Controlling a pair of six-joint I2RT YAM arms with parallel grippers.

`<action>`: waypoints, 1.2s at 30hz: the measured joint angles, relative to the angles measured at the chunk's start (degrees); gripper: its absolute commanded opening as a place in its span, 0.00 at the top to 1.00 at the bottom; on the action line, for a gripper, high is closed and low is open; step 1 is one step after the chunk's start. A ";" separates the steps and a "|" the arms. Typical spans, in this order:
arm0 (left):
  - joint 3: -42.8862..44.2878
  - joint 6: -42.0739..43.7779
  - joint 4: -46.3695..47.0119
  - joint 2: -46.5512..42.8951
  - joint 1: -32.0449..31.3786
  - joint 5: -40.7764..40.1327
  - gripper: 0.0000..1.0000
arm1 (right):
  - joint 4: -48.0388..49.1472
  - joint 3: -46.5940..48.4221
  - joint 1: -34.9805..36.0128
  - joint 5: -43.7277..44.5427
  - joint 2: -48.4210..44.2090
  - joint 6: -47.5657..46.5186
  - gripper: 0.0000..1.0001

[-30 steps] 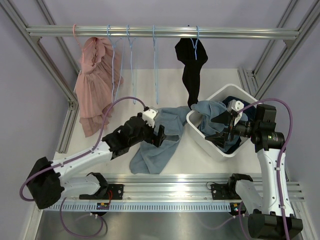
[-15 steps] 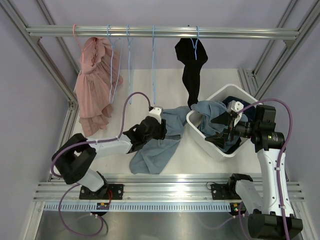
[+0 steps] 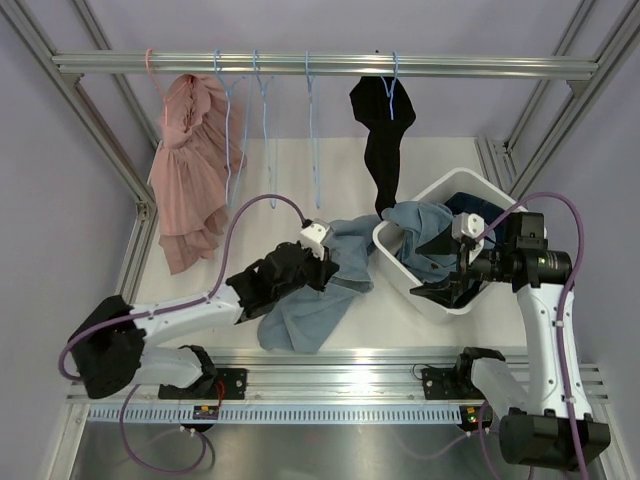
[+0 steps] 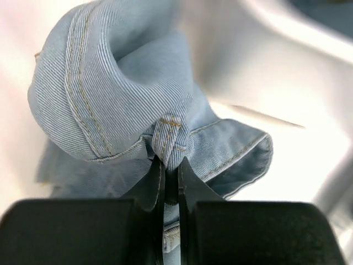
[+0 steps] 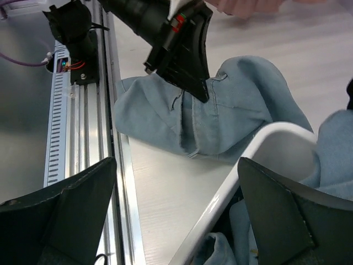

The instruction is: Remove the skirt from the hanger

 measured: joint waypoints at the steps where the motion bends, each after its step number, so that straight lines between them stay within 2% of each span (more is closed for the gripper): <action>1: 0.37 1.29 -1.66 -3.08 -1.60 0.63 1.00 | -2.60 0.85 0.46 -0.52 1.31 -3.89 0.01; 4: 2.89 4.09 -6.95 -11.54 -5.35 2.60 1.00 | -7.21 3.67 3.93 -1.18 5.27 -11.17 0.01; 6: 4.68 4.83 -10.12 -15.87 -6.21 3.56 1.00 | -8.70 5.38 7.04 -1.07 8.07 -11.54 0.00; 9: 8.48 5.25 -16.24 -21.94 -6.67 4.37 1.00 | -2.84 6.10 12.55 0.46 9.31 -3.69 0.01; 13: 15.04 5.55 -21.84 -25.33 -7.19 4.92 1.00 | 17.70 4.59 23.61 9.33 6.36 16.50 0.01; 19: 26.75 6.80 -25.07 -22.18 -7.26 7.34 1.00 | 36.22 6.97 38.64 18.03 11.74 36.06 0.01; 21: 31.58 7.04 -25.33 -19.06 -7.26 8.48 1.00 | 40.57 7.26 40.87 18.95 14.38 40.83 0.01; 26: 41.59 6.78 -24.13 -11.02 -7.15 11.02 1.00 | 51.60 7.26 41.09 18.29 16.33 49.20 0.02; 28: 43.87 6.12 -22.86 -9.29 -7.15 11.85 1.00 | 55.74 7.50 41.00 17.53 16.24 52.17 0.11; 29: 44.41 5.81 -22.14 -8.87 -7.15 12.09 1.00 | 57.77 7.65 40.72 17.07 16.24 53.64 0.25; 32: 45.53 4.59 -18.38 -8.31 -7.17 12.46 1.00 | 64.02 8.02 39.63 14.91 16.09 59.12 0.59; 33: 45.62 4.17 -17.09 -8.31 -7.19 12.46 1.00 | 65.90 8.07 38.93 13.73 16.00 61.11 0.82; 35: 45.64 3.65 -14.88 -8.31 -7.23 12.39 0.98 | 69.20 8.26 37.20 11.15 15.58 65.79 1.00; 36: 45.66 3.45 -14.10 -8.28 -7.30 12.39 0.92 | 69.57 8.33 36.09 10.51 15.32 66.29 1.00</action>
